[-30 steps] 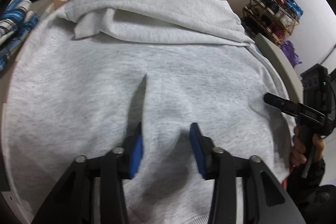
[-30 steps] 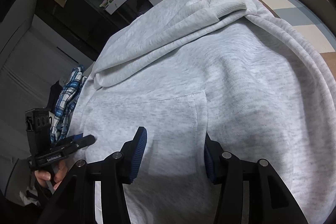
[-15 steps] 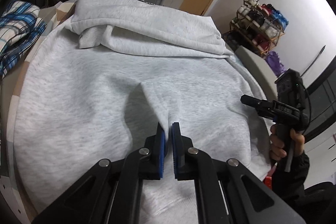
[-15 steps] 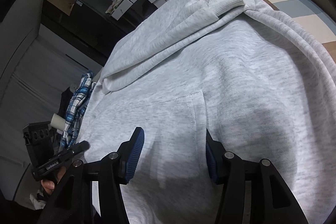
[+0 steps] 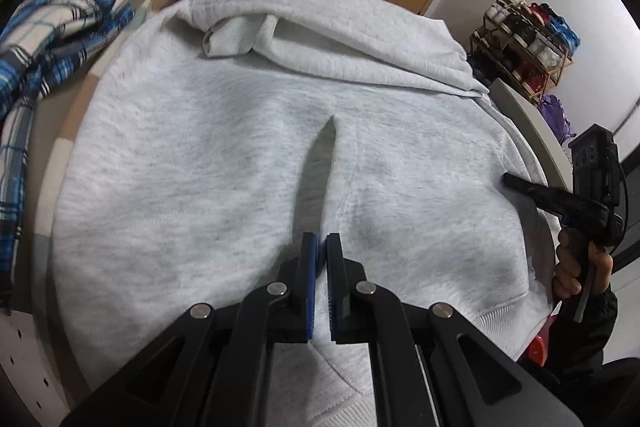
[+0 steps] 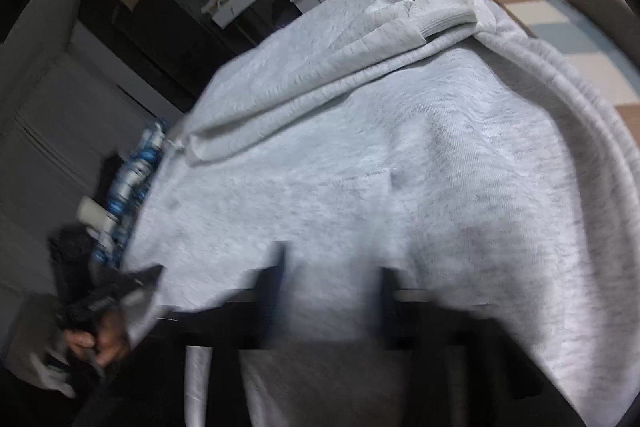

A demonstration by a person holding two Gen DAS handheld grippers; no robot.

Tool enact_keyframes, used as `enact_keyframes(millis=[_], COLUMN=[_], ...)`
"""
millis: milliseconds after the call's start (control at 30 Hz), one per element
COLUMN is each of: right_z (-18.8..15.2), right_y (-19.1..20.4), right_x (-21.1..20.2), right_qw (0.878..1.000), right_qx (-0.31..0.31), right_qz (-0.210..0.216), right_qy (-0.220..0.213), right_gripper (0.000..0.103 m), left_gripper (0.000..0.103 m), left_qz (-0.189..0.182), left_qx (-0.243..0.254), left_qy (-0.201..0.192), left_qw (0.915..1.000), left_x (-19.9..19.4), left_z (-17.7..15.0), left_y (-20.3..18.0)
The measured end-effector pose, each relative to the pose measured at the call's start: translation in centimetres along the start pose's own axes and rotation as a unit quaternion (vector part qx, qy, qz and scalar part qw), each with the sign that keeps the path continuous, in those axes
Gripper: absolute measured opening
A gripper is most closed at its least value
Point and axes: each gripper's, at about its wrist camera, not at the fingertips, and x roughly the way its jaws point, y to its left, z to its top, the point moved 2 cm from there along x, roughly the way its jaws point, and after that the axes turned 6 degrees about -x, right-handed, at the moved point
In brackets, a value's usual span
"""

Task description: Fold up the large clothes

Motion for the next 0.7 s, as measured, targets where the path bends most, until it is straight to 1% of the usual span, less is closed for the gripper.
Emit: enact_keyframes(millis=[33,67,100,133,167,200,233,300,333,367,400,433,500,533,600,633,700], right_z=[-0.2,-0.3,-0.4,-0.5,-0.6,-0.9,-1.2,-2.2,-2.7,-3.4,-4.4,-5.1,-6.6,-7.7,-9.0,-9.7,-10.9], right_y=[0.3,0.5,0.7,0.6,0.3,-0.3,-0.8,-1.7,-2.0,-2.2,-2.3,-2.5,-3.1,-3.4,-3.9,-4.0,-4.1], right_x=[-0.2,-0.5,-1.5,-2.3,-3.4,-4.9,-5.8,-8.3,-9.5,-10.8,-12.4,-13.4,-14.8,-15.2,-15.2,-15.1,-14.9], right_qw=[1.000,1.000,0.999,0.999,0.998,0.996,0.995,0.992,0.990,0.988,0.985,0.983,0.978,0.974,0.972,0.971,0.971], right_qx=[-0.005,-0.007,-0.005,0.003,0.017,0.040,0.052,0.076,0.079,0.080,0.081,0.084,0.099,0.112,0.126,0.133,0.146], right_qz=[-0.005,-0.001,0.005,0.011,0.019,0.017,0.014,-0.023,-0.047,-0.069,-0.096,-0.112,-0.147,-0.167,-0.183,-0.186,-0.178], right_qy=[-0.005,-0.013,-0.032,-0.042,-0.057,-0.078,-0.087,-0.098,-0.103,-0.111,-0.117,-0.118,-0.112,-0.101,-0.079,-0.072,-0.063], right_gripper=[0.002,0.002,0.002,0.002,0.005,0.005,0.006,0.024,0.053,0.074,0.075,0.075,0.077,0.077,0.077,0.077,0.077], left_gripper=[0.000,0.001,0.001,0.003,0.005,0.015,0.035,0.053,0.054,0.054,0.058,0.067,0.079,0.082,0.082,0.082,0.082], left_qz=[0.002,0.005,0.012,0.026,0.035,0.043,0.049,0.048,0.044,0.041,0.037,0.031,0.015,0.005,0.000,0.002,0.006], left_qx=[0.004,0.007,0.013,0.025,0.033,0.041,0.047,0.053,0.056,0.062,0.066,0.066,0.061,0.057,0.055,0.055,0.053], left_qy=[-0.007,-0.012,-0.018,-0.028,-0.032,-0.036,-0.039,-0.044,-0.046,-0.046,-0.043,-0.039,-0.033,-0.031,-0.028,-0.027,-0.030], left_qw=[1.0000,0.9999,0.9997,0.9990,0.9983,0.9976,0.9970,0.9965,0.9963,0.9962,0.9962,0.9965,0.9975,0.9979,0.9981,0.9982,0.9981], left_x=[-0.3,-0.4,-0.6,-1.1,-1.2,-1.4,-1.7,-2.0,-2.0,-2.0,-1.9,-1.7,-1.4,-1.4,-1.5,-1.6,-2.0], left_z=[0.0,-0.2,-0.2,-0.2,-0.3,-0.3,-0.4,-0.5,-0.6,-0.7,-0.7,-0.7,-0.9,-1.0,-1.3,-1.4,-1.8], left_y=[-0.1,-0.3,-0.4,-0.5,-0.5,-0.5,-0.6,-0.6,-0.7,-0.8,-0.8,-0.8,-0.8,-0.8,-0.7,-0.6,-0.4])
